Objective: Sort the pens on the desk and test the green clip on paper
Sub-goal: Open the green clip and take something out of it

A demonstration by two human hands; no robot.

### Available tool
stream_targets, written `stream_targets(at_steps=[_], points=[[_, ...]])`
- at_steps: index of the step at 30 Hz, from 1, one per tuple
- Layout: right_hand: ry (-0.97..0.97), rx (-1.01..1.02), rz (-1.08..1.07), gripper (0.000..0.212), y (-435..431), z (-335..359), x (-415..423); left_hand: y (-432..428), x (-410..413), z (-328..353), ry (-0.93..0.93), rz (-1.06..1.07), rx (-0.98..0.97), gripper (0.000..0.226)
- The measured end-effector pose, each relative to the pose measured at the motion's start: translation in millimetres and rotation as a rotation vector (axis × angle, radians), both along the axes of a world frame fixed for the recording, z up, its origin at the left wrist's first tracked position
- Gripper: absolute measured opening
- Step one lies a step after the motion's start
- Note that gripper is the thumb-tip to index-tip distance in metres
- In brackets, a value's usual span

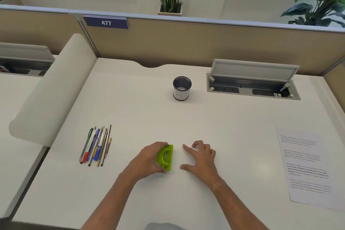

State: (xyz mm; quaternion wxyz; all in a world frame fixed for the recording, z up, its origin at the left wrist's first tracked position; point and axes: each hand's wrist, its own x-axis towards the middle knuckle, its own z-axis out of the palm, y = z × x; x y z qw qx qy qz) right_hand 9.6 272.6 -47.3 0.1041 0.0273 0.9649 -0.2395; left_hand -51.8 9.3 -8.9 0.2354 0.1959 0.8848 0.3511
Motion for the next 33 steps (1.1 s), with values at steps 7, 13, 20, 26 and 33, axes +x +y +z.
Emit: stream_targets(at_steps=[7,13,20,26,33], points=[[0.116,-0.199,-0.156,0.034,-3.1,-0.1,-6.3,13.3,-12.5,-3.6,0.034,-0.060,-0.070,0.076],[0.059,-0.326,-0.174,0.045,5.1,-0.2,-8.7,14.9,-16.2,-12.2,0.002,-0.020,-0.056,0.080],[-0.002,-0.422,-0.178,0.059,20.6,1.0,-10.8,6.8,-10.6,-18.2,-0.120,0.154,0.072,0.088],[0.075,-0.334,-0.166,0.036,11.9,-4.5,-11.3,5.1,-0.4,-25.9,-0.158,0.314,0.154,0.074],[0.142,-0.298,-0.209,0.008,0.8,-7.7,-10.2,27.3,13.5,-29.8,-0.113,0.444,0.235,0.069]])
